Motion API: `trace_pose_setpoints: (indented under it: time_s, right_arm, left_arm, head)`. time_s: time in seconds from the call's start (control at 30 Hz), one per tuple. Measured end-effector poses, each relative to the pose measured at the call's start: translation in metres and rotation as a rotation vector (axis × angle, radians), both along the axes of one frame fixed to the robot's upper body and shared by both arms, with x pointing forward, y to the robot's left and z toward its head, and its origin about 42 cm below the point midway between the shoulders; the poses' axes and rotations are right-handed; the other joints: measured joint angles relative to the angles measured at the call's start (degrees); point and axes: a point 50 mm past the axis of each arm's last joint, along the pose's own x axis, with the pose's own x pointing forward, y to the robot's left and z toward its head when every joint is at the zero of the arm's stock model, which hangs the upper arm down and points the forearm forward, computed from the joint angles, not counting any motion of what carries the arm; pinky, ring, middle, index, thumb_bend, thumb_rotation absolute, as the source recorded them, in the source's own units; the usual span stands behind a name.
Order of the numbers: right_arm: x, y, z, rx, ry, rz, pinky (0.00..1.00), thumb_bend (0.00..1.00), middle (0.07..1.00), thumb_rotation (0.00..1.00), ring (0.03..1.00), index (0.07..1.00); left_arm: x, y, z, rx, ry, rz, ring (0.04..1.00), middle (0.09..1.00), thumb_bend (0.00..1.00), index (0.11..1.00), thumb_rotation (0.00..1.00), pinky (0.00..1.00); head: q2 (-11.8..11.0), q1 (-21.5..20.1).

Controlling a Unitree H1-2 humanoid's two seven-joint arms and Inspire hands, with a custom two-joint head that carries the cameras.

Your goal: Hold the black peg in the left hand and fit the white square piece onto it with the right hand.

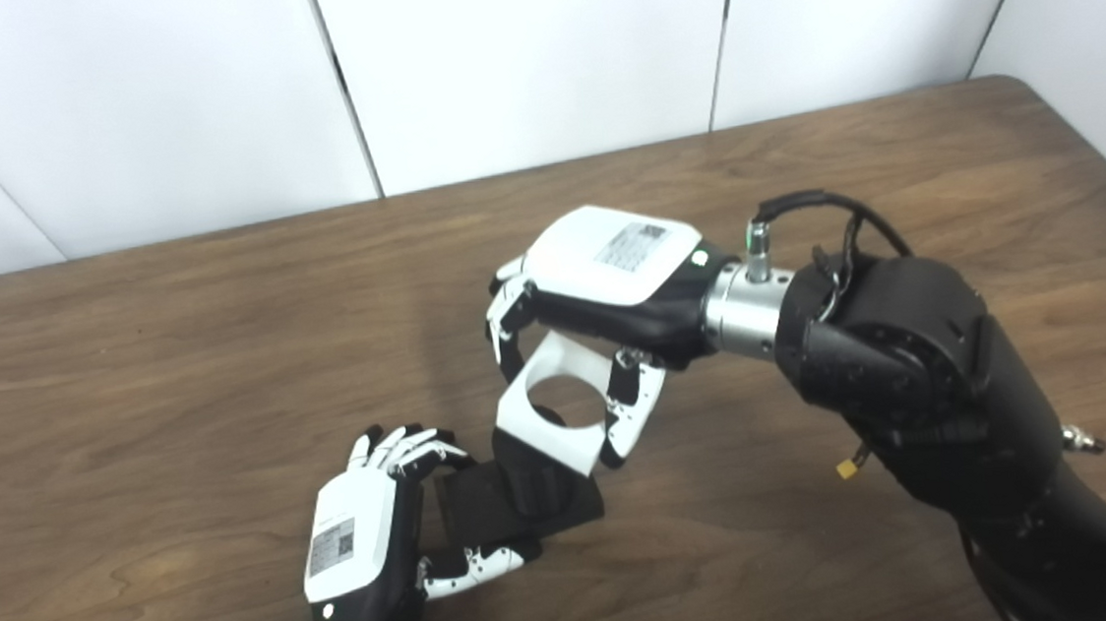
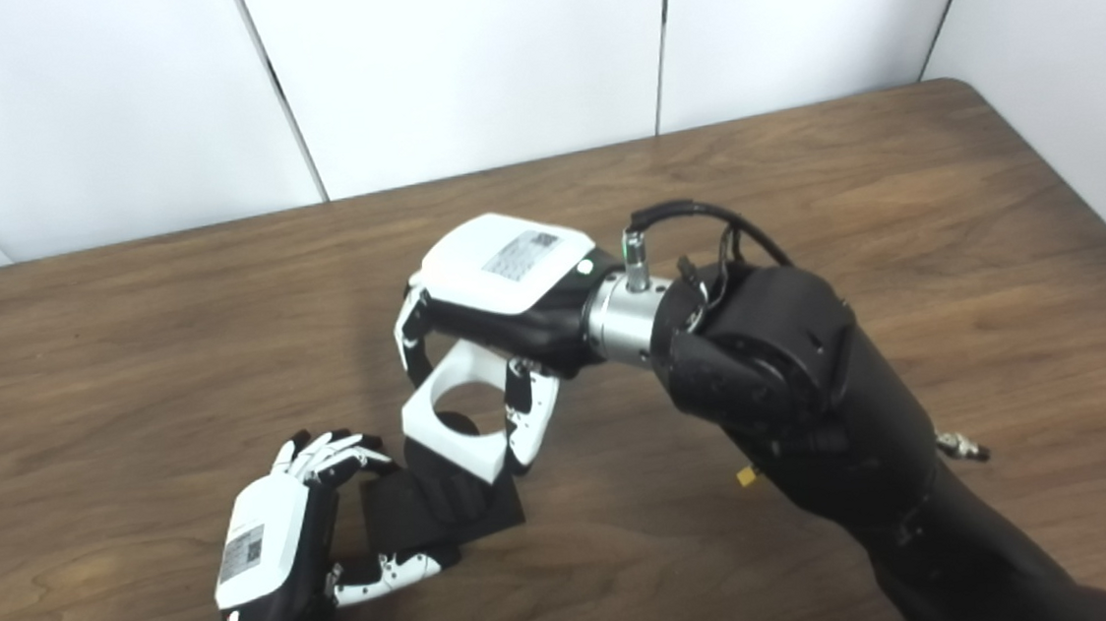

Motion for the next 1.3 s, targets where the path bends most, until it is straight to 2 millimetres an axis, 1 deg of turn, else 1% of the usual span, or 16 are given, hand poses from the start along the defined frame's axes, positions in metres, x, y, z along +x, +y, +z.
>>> trace_pose_setpoints:
  time_s: [0.43,0.8,1.1,1.3]
  right_arm:
    - [-0.001,0.001,-0.015,0.012,0.042,-0.015,0.91,0.53,0.778,0.14,0.889,0.482]
    - [0.001,0.006,-0.016,0.033,0.048,-0.013,0.89,0.53,0.784,0.14,0.886,0.483]
    - [0.001,0.013,-0.017,0.042,0.043,-0.008,0.92,0.53,0.781,0.14,0.890,0.482]
    - [0.001,0.018,-0.018,0.018,0.020,-0.001,0.92,0.52,0.785,0.13,0.883,0.483]
  left_arm:
    - [0.000,-0.002,0.000,0.000,-0.001,-0.003,0.868,0.783,0.52,0.485,0.05,0.97]
    - [0.000,-0.003,0.000,0.000,0.001,-0.001,0.864,0.782,0.52,0.485,0.05,0.97]
    - [0.000,-0.004,0.000,0.000,0.001,-0.001,0.863,0.781,0.52,0.485,0.05,0.97]
    - [-0.001,-0.004,0.000,-0.001,0.001,-0.002,0.864,0.781,0.52,0.485,0.05,0.98]
  head:
    - [-0.2,0.4]
    - [-0.3,0.7]
    - [-0.3,0.8]
    - [-0.2,0.8]
